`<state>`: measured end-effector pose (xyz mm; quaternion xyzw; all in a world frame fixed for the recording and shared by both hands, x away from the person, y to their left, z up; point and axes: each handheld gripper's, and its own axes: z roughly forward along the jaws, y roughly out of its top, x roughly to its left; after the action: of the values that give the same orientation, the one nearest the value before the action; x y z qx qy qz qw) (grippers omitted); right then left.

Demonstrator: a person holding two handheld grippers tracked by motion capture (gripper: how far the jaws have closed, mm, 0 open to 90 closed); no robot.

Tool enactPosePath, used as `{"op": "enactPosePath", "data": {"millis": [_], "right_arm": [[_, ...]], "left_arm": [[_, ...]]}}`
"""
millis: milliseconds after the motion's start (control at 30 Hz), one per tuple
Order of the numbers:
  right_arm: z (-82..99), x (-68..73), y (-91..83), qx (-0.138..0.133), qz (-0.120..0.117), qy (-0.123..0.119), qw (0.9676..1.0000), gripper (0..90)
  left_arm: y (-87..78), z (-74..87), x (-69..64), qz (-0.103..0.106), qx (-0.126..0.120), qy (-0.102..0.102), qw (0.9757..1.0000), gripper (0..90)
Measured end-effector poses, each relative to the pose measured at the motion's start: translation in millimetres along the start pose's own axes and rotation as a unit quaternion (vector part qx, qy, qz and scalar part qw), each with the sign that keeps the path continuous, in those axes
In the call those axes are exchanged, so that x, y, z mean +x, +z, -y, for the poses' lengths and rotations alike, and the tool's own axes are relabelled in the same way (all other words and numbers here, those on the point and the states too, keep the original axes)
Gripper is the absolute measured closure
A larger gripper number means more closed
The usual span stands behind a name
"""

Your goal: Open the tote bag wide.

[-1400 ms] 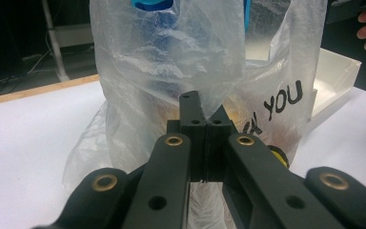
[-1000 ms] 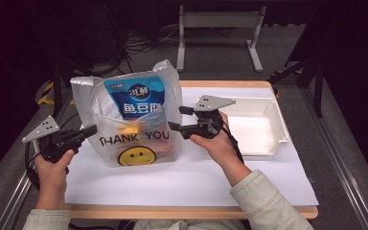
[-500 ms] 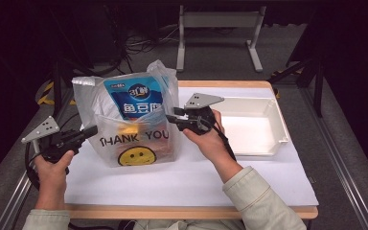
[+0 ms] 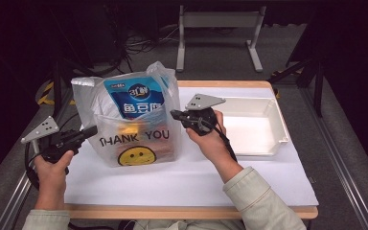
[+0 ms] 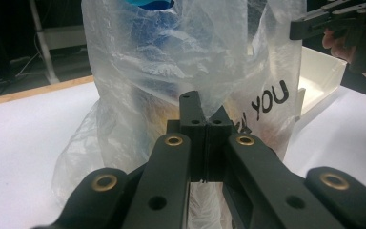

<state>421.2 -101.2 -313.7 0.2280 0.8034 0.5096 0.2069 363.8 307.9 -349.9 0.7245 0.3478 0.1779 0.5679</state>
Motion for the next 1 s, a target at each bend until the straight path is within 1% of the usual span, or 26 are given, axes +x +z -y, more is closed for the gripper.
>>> {"op": "enactPosePath", "data": {"millis": [100, 167, 300, 367, 400, 467, 567, 633, 700, 767, 900, 967, 1000], "right_arm": [[3.5, -0.3, -0.7, 0.004, 0.004, -0.001, 1.0, 90.0], [6.5, -1.6, -0.6, 0.005, 0.005, 0.0, 1.0, 90.0], [12.9, -4.4, -0.1, 0.008, 0.01, 0.009, 0.9999, 90.0], [14.1, -5.0, 0.3, 0.008, 0.01, 0.008, 0.9999, 90.0], [17.3, -5.7, 1.4, 0.012, 0.015, 0.01, 0.9998, 90.0], [18.8, -6.1, 2.1, 0.013, 0.015, 0.011, 0.9997, 90.0], [24.6, -7.0, 4.6, 0.018, 0.018, 0.015, 0.9996, 90.0], [28.1, -7.5, 5.8, 0.021, 0.015, 0.022, 0.9994, 90.0], [31.1, -7.4, 6.6, 0.024, 0.018, 0.021, 0.9993, 90.0], [35.2, -8.1, 7.6, 0.027, 0.017, 0.024, 0.9992, 90.0], [41.0, -8.3, 8.7, 0.032, 0.016, 0.029, 0.9989, 90.0], [44.8, -7.9, 9.5, 0.036, 0.014, 0.03, 0.9988, 90.0], [46.5, -7.5, 9.8, 0.037, 0.012, 0.032, 0.9987, 90.0]], "left_arm": [[0.6, 1.3, 1.8, -0.003, 0.003, -0.004, 1.0, 89.7], [1.6, 2.9, 2.9, -0.007, 0.007, -0.011, 0.9999, 89.7], [3.6, 5.9, 6.8, -0.011, 0.01, -0.017, 0.9998, 89.7], [4.5, 6.9, 7.7, -0.012, 0.011, -0.02, 0.9997, 89.7], [6.2, 9.0, 9.5, -0.014, 0.015, -0.024, 0.9995, 89.7], [7.2, 10.3, 10.7, -0.014, 0.017, -0.026, 0.9994, 89.7], [10.4, 15.2, 14.4, -0.018, 0.027, -0.031, 0.999, 89.7], [11.9, 19.1, 16.8, -0.02, 0.034, -0.036, 0.9986, 89.7], [13.3, 22.9, 18.9, -0.022, 0.04, -0.039, 0.9982, 89.7], [14.6, 26.0, 20.6, -0.023, 0.048, -0.04, 0.9978, 89.7], [16.4, 29.1, 21.0, -0.021, 0.055, -0.042, 0.9973, 89.7], [17.9, 31.0, 20.7, -0.024, 0.067, -0.033, 0.9969, 89.7], [18.4, 32.2, 20.4, -0.025, 0.073, -0.032, 0.9965, 89.6]]}}
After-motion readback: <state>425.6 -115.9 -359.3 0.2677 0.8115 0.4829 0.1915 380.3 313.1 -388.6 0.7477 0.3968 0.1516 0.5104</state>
